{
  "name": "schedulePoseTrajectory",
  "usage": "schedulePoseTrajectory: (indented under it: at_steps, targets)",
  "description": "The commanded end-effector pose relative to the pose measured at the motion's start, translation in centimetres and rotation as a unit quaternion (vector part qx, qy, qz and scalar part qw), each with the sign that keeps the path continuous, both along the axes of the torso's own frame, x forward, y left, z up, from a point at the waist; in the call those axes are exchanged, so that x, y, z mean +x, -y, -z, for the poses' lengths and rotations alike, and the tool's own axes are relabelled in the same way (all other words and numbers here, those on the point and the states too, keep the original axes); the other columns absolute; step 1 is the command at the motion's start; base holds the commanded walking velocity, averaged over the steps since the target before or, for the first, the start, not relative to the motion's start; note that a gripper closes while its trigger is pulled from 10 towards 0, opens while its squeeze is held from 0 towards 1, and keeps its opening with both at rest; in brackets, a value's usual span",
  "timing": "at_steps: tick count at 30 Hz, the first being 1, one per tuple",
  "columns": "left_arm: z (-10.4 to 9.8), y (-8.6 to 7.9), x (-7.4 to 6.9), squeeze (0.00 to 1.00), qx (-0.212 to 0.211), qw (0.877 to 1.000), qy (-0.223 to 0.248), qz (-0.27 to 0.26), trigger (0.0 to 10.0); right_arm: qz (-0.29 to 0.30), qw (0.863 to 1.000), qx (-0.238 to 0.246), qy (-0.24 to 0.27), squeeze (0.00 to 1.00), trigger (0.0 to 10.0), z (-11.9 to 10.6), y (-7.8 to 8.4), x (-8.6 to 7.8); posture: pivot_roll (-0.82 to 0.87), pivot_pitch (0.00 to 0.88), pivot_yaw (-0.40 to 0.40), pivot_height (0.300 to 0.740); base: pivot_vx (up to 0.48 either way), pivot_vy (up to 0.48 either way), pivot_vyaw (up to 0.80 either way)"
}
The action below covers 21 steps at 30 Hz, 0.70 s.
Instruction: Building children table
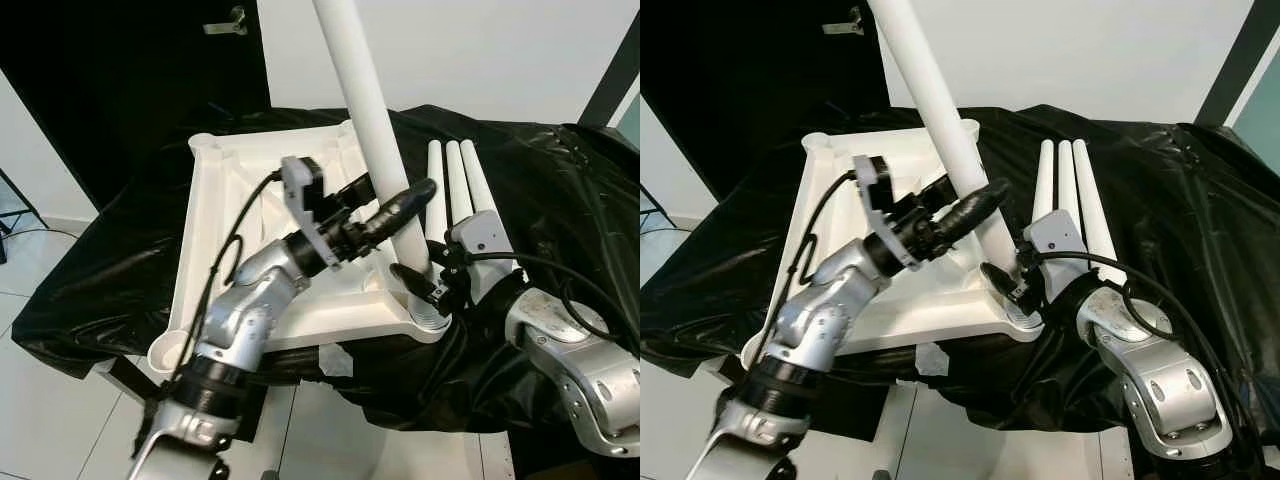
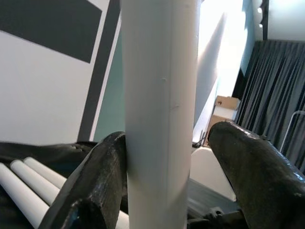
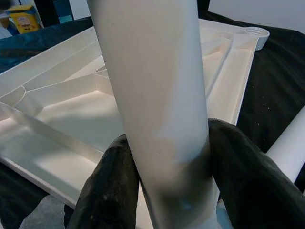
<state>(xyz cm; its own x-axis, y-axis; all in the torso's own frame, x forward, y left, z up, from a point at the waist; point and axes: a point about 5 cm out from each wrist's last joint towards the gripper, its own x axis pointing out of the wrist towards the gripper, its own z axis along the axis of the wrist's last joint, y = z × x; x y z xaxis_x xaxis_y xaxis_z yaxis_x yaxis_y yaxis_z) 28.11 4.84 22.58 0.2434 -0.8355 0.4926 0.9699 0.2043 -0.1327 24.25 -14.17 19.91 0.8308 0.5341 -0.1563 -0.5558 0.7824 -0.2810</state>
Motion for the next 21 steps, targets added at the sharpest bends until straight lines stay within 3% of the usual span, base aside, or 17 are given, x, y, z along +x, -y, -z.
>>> schedulePoseTrajectory:
  at_steps: [1, 3, 6, 9, 10, 12, 17, 20, 21]
  targets:
    - [-0.2, 0.1, -1.4, 0.0, -0.004, 0.995, 0.036, 0.091, 10.0, 0.03, 1.0, 0.001, -0.006, 0.0, 10.0, 0.5, 0.8, 0.4, 0.12, 0.0, 0.027, 0.74, 0.0, 0.0, 0.0]
    - [1.4, -1.4, -2.3, 0.0, 0.022, 0.991, 0.006, 0.133, 10.0, 0.031, 0.999, 0.005, 0.016, 0.0, 10.0, 0.3, 1.0, 0.4, 0.12, 0.0, 0.026, 0.74, 0.0, 0.0, 0.0]
    - [2.0, -1.9, -2.6, 0.0, 0.033, 0.989, -0.005, 0.145, 10.0, 0.031, 0.999, 0.007, 0.023, 0.0, 10.0, 0.2, 1.1, 0.4, 0.12, 0.0, 0.026, 0.74, 0.0, 0.0, 0.0]
    - [6.3, -2.6, -3.3, 0.0, 0.159, 0.974, -0.032, 0.16, 10.0, 0.024, 0.998, 0.035, 0.043, 0.0, 10.0, 0.4, 1.3, 0.0, 0.13, 0.0, 0.019, 0.74, 0.0, 0.0, 0.0]
    - [6.3, -2.6, -3.3, 0.0, 0.159, 0.974, -0.032, 0.16, 10.0, 0.024, 0.998, 0.035, 0.043, 0.0, 10.0, 0.4, 1.3, 0.0, 0.13, 0.0, 0.019, 0.74, 0.0, 0.0, 0.0]
    - [8.6, -2.4, -4.1, 0.0, 0.231, 0.957, -0.044, 0.172, 10.0, 0.037, 0.997, 0.052, 0.045, 0.0, 10.0, 1.1, 1.8, -0.3, 0.13, 0.0, 0.019, 0.74, 0.0, 0.0, 0.0]
    - [10.0, -1.6, -4.6, 0.0, 0.266, 0.947, -0.053, 0.174, 10.0, 0.048, 0.995, 0.072, 0.05, 0.0, 10.0, 1.7, 2.2, -0.7, 0.12, 0.0, 0.023, 0.74, 0.0, 0.0, 0.0]
    - [10.4, -0.7, -3.8, 0.0, 0.28, 0.947, -0.055, 0.145, 10.0, 0.048, 0.994, 0.077, 0.053, 0.0, 10.0, 2.3, 2.3, -1.2, 0.11, 0.0, 0.028, 0.74, 0.0, 0.0, 0.0]
    - [10.5, -0.1, -2.9, 0.0, 0.289, 0.95, -0.045, 0.113, 10.0, 0.047, 0.994, 0.082, 0.053, 0.0, 10.0, 2.7, 2.4, -1.4, 0.11, 0.0, 0.032, 0.74, 0.0, 0.0, 0.0]
